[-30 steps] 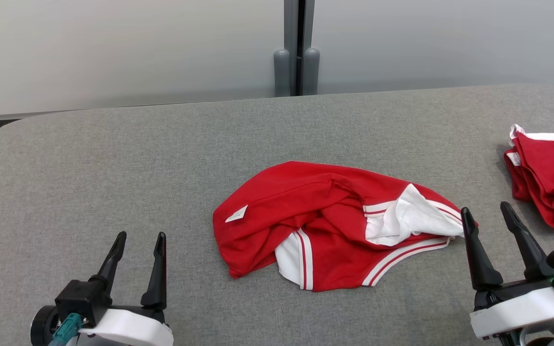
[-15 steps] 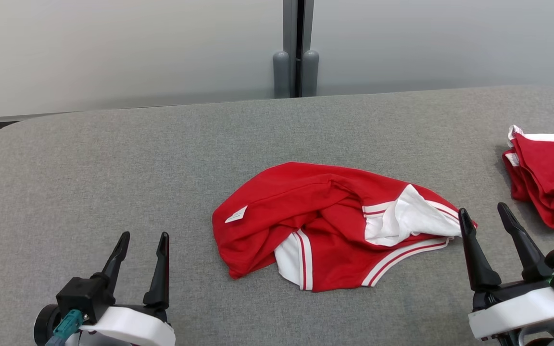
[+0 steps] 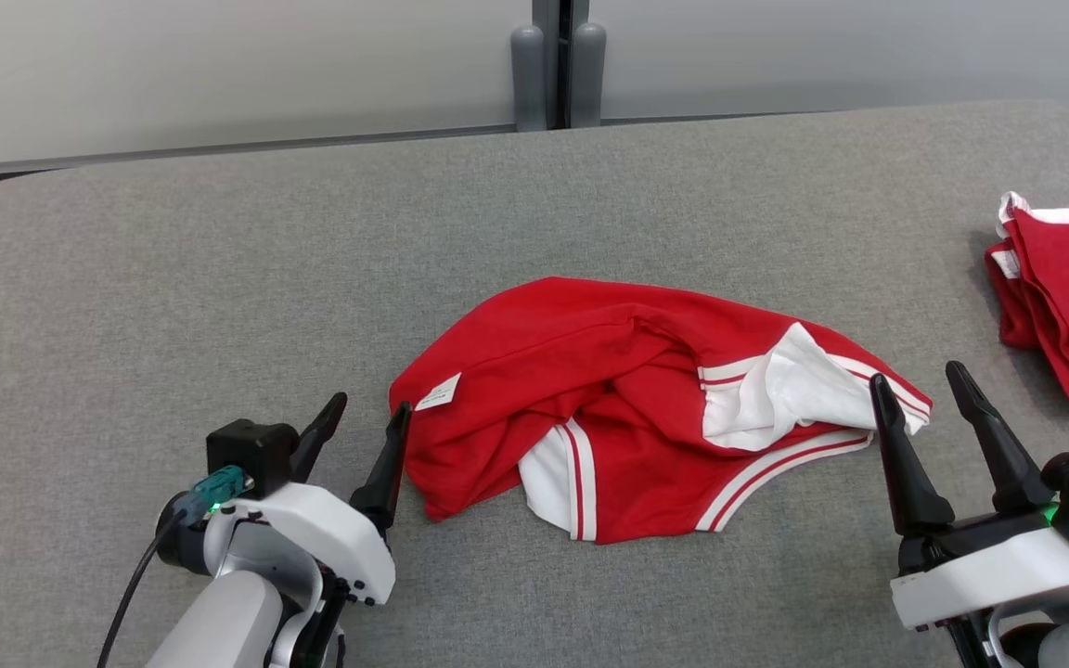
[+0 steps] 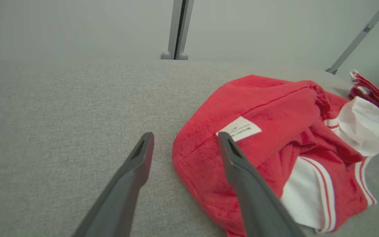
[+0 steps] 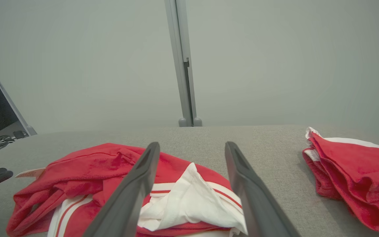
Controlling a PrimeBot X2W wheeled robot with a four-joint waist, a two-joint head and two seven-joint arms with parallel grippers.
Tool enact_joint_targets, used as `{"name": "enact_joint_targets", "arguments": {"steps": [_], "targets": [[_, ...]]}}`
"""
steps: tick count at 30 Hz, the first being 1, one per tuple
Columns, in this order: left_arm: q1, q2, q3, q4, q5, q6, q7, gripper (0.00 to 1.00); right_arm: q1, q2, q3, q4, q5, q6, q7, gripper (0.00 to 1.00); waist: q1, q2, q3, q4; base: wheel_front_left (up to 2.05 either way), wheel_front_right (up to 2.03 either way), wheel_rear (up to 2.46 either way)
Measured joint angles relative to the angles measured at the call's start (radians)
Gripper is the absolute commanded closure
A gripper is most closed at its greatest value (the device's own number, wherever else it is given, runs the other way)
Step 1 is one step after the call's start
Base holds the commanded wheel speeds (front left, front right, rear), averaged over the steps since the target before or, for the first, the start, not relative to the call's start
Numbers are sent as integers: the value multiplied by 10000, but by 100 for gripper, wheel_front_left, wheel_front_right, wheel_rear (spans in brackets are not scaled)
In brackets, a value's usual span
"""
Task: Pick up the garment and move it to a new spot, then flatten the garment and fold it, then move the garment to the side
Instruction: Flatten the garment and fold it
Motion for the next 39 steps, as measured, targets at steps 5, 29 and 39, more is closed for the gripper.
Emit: {"name": "enact_joint_targets", "arguments": {"steps": [5, 29, 39], "targets": [[-762, -430, -224, 1705, -332, -477, 408, 0, -126, 50, 25, 134, 111, 0, 2, 0, 0, 0, 405, -153, 0, 0, 0], [-2204, -830, -600, 4107, -211, -1223, -1020, 100, -1518, -895, 535, 2013, 355, 0, 280, 0, 0, 0, 1053, 55, 0, 0, 0], [-2423, -874, -612, 3735, -40, -1210, -1413, 100, -3147, -1492, 1962, 3553, 683, 2, 706, 100, 0, 0, 1576, 444, 0, 0, 0]]}}
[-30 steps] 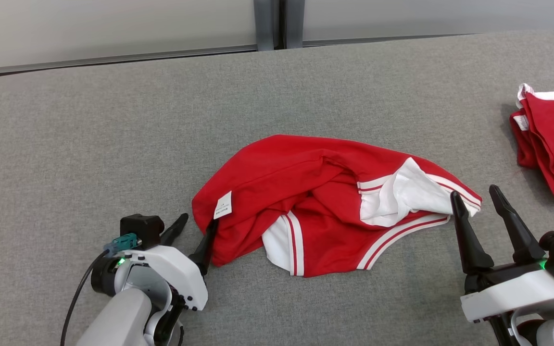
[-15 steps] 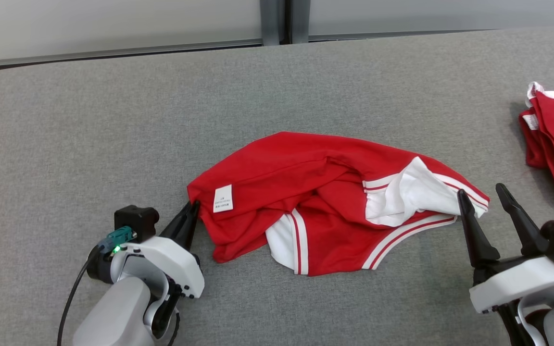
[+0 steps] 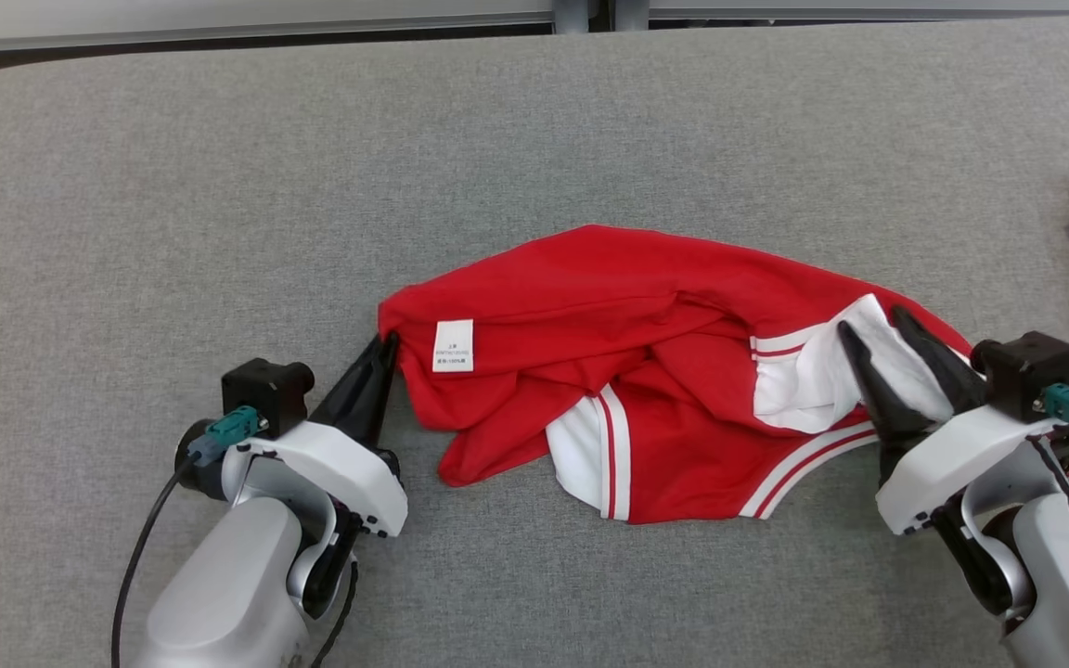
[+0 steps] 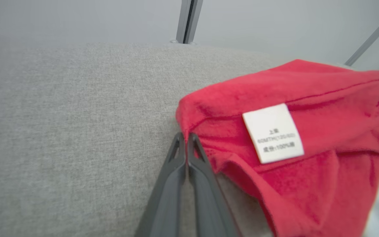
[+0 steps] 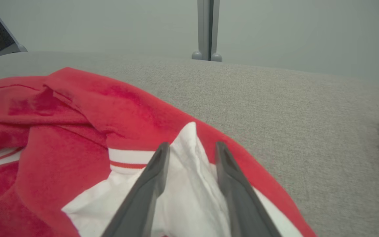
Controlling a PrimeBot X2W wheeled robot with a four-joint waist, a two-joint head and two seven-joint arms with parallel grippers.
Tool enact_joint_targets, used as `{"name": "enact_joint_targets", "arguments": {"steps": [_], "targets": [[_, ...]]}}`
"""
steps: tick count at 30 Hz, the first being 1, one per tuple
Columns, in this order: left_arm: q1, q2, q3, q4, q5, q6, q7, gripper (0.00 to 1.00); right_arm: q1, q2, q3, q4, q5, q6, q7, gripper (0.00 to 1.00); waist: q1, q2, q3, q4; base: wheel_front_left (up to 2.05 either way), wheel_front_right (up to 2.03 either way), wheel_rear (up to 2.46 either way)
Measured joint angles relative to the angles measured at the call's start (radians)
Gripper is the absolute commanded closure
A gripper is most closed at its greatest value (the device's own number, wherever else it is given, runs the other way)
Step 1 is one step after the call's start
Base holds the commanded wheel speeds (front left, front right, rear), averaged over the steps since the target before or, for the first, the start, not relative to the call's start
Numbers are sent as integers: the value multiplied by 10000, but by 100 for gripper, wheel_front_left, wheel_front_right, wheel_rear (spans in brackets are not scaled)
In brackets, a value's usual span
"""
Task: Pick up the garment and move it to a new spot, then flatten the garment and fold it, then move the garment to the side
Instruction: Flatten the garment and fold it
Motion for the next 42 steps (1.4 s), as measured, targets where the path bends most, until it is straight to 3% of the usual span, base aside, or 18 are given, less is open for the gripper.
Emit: {"name": "enact_joint_targets", "arguments": {"steps": [9, 13, 21, 27, 33, 42], "targets": [[330, 619, 537, -2071, 328, 384, -159, 100, 97, -182, -855, -1127, 105, 0, -1137, 100, -1, 0, -252, 65, 0, 0, 0], [524, 1135, 702, -3369, 602, 838, -109, 100, 245, -242, -1411, -2079, -98, 0, -1475, 100, 0, 0, -512, -30, 0, 0, 0], [469, 2209, 1254, -6266, 694, 1356, 913, 100, -296, -637, -2625, -4240, -585, 0, -1707, 100, 0, 0, -1091, -256, 0, 0, 0], [-31, 2968, 1824, -7900, 784, 1678, 1641, 100, -1479, -1051, -3549, -5160, -451, 0, -1406, 100, 0, 1, -1518, -379, 0, 0, 0], [-631, 3363, 2251, -8872, 755, 1852, 2136, 100, -2674, -1599, -3674, -5381, -148, 0, -813, 100, 0, 0, -1742, -430, 0, 0, 0], [-1201, 3463, 2504, -8876, 320, 1906, 2541, 100, -3923, -1647, -3122, -4652, 332, 0, -437, 100, 0, 0, -1544, -467, 0, 0, 0]]}}
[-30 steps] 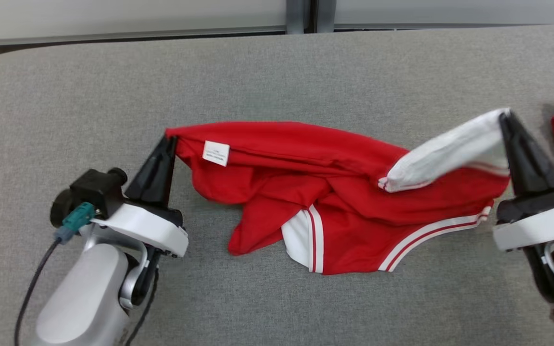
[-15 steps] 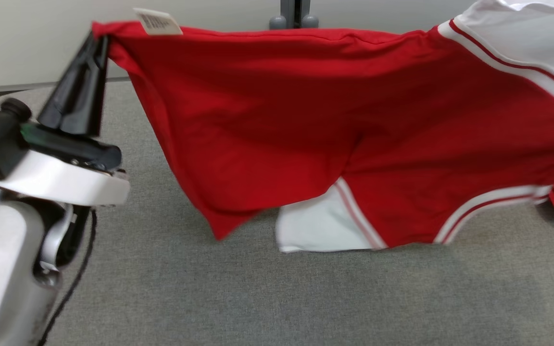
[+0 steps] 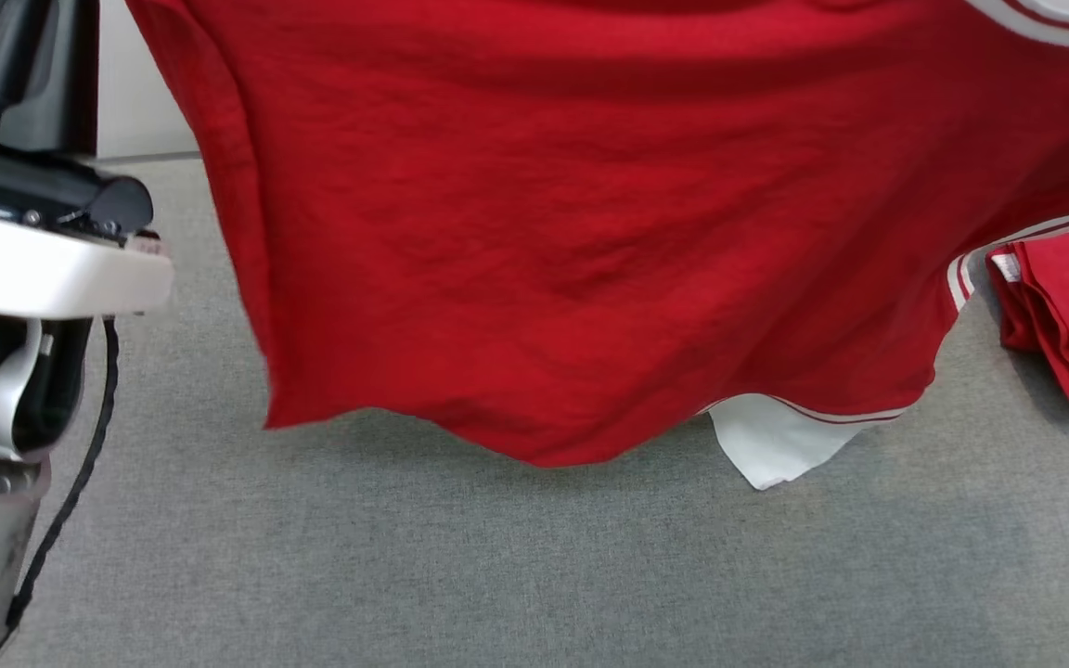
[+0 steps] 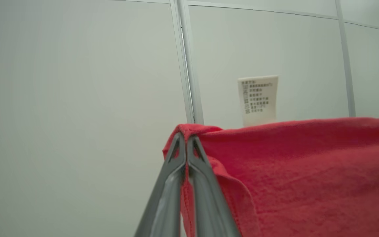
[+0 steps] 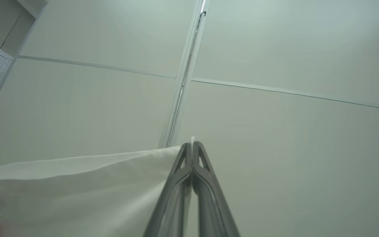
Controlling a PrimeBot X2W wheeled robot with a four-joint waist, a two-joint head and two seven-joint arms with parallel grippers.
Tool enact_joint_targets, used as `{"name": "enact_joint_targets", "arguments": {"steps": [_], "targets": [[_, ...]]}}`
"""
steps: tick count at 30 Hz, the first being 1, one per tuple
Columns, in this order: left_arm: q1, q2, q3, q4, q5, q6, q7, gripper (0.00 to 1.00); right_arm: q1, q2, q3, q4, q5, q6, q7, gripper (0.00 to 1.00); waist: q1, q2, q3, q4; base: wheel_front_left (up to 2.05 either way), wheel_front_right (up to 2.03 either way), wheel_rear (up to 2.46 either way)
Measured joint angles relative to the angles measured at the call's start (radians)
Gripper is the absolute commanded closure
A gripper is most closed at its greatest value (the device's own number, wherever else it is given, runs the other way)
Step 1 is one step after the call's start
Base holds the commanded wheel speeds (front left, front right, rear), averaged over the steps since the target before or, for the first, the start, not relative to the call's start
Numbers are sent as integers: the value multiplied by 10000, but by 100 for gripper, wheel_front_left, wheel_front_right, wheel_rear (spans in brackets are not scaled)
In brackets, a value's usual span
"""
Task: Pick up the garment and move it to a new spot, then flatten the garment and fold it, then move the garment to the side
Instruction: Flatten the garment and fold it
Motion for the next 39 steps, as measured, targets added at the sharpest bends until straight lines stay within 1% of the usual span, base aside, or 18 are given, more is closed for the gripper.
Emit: {"name": "enact_joint_targets", "arguments": {"steps": [3, 5, 6, 7, 8, 12, 16, 19, 22, 23, 24, 26, 29, 34, 36, 39], "targets": [[-471, -79, 38, 359, -157, -140, -4, 100, -598, 50, 270, 489, 232, 0, 36, 100, 0, 0, 226, 19, 0, 0, 0], [-1038, -159, 75, 773, -244, -261, -23, 100, -1264, 50, 464, 869, 359, 0, 75, 100, 0, 0, 447, 32, 0, 0, 0], [-1038, -159, 75, 773, -244, -261, -23, 100, -1264, 50, 464, 869, 359, 0, 75, 100, 0, 0, 447, 32, 0, 0, 0], [-1746, -284, 82, 1367, -259, -397, -79, 100, -2148, 92, 838, 1361, 435, 0, 38, 100, 0, 0, 713, 45, 0, 0, 0], [-1746, -284, 82, 1367, -259, -397, -79, 100, -2148, 92, 838, 1361, 435, 0, 38, 100, 0, 0, 713, 45, 0, 0, 0], [-3385, -570, 12, 2941, -267, -719, -314, 100, -4253, 278, 1565, 2782, 560, 0, -163, 100, 0, 0, 1296, 79, 0, 0, 0], [-4918, -917, -86, 4575, -213, -1007, -721, 100, -6310, 637, 2245, 4452, 704, 0, -754, 100, 0, 0, 1803, 132, 0, 0, 0], [-5858, -1127, -136, 5774, -134, -1202, -1112, 100, -7546, 978, 2786, 5722, 825, 0, -1335, 100, 0, 0, 2057, 164, 0, 0, 0], [-6585, -1308, -207, 7058, -123, -1413, -1361, 100, -8421, 1352, 3430, 6907, 1104, 0, -1783, 100, 0, 0, 2204, 141, 0, 0, 0], [-6743, -1381, -267, 7526, -132, -1486, -1381, 100, -8583, 1453, 3695, 7371, 1131, 2, -1827, 100, 0, 0, 2244, 117, 0, 0, 0], [-6873, -1561, -435, 8473, -136, -1653, -1379, 100, -8682, 1756, 4090, 8324, 1463, 0, -1822, 100, 0, 0, 2315, 67, 0, 0, 0], [-6901, -1822, -531, 9384, -259, -1793, -1407, 100, -8668, 2040, 4518, 9288, 1697, 0, -1634, 100, 0, 0, 2403, 18, 0, 0, 0], [-6827, -2236, -698, 10713, -439, -1981, -1526, 100, -8466, 2476, 5014, 10410, 2056, 0, -1643, 100, 0, 0, 2500, -14, 0, 0, 0], [-6311, -2817, -796, 12544, -842, -2184, -1887, 100, -7560, 3045, 5720, 11676, 2754, -2, -1776, 100, 0, 0, 2675, -19, 0, 0, 0], [-6195, -2895, -803, 13062, -970, -2259, -1979, 100, -7244, 3191, 5910, 11933, 3087, -2, -1868, 100, 0, 0, 2741, -45, 0, 0, 0], [-6134, -2892, -826, 13478, -1110, -2274, -2215, 100, -7002, 3246, 6180, 12061, 3511, -2, -2082, 100, 0, 0, 2878, -111, 0, 0, 0]]}}
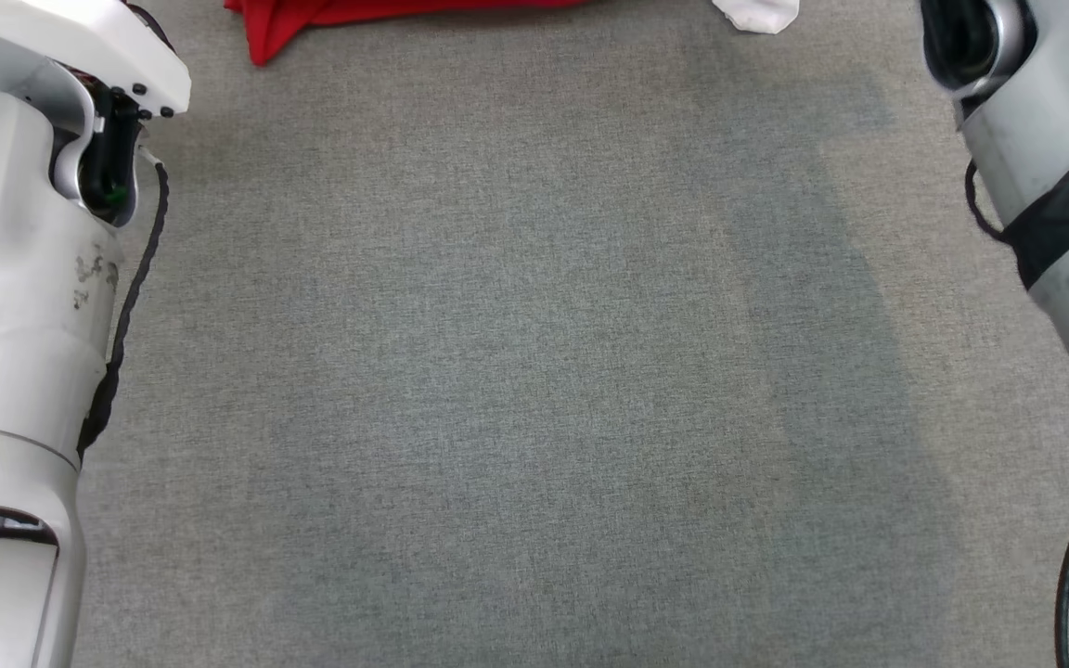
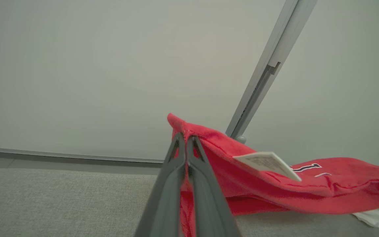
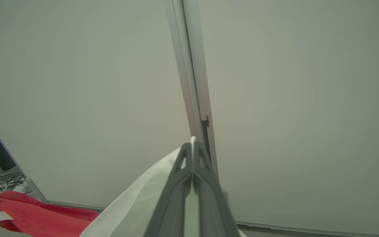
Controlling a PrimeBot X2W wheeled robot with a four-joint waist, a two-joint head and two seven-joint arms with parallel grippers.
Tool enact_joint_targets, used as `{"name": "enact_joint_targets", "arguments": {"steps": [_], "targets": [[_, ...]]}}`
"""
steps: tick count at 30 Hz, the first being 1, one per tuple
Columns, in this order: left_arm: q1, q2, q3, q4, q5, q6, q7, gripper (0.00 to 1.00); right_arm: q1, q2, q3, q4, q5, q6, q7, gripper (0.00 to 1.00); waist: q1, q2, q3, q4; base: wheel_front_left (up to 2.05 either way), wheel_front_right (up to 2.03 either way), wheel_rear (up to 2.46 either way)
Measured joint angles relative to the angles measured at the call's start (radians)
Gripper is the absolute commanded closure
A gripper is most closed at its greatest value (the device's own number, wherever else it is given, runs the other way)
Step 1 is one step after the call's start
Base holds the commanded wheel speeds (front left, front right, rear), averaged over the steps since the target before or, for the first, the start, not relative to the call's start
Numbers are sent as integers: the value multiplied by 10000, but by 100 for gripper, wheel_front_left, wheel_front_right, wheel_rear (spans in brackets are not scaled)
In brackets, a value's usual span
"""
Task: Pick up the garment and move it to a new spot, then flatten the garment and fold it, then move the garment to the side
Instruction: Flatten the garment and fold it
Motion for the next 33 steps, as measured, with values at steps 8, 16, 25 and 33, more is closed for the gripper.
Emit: {"name": "enact_joint_targets", "arguments": {"steps": [8, 16, 25, 33], "targets": [[1394, -201, -280, -447, -556, -63, -458, 100, 2227, -399, 472, -1394, 1110, 0, -493, 100, 0, 0, -417, -15, 0, 0, 0], [4866, 288, 447, -2844, -554, -67, -504, 100, 7071, -1191, -951, -4905, 558, 0, -533, 100, 0, 0, -1450, -68, 0, 0, 0], [8940, 253, 1200, -5975, 510, 355, -520, 100, 12247, -1112, -2564, -7818, -15, 0, -516, 100, 0, 0, -2625, -100, 0, 0, 0], [12182, 506, 1296, -8646, 512, 1304, 38, 100, 15167, -640, -3712, -10195, -844, 0, 1417, 100, 0, 0, -3624, -227, 0, 0, 0]]}}
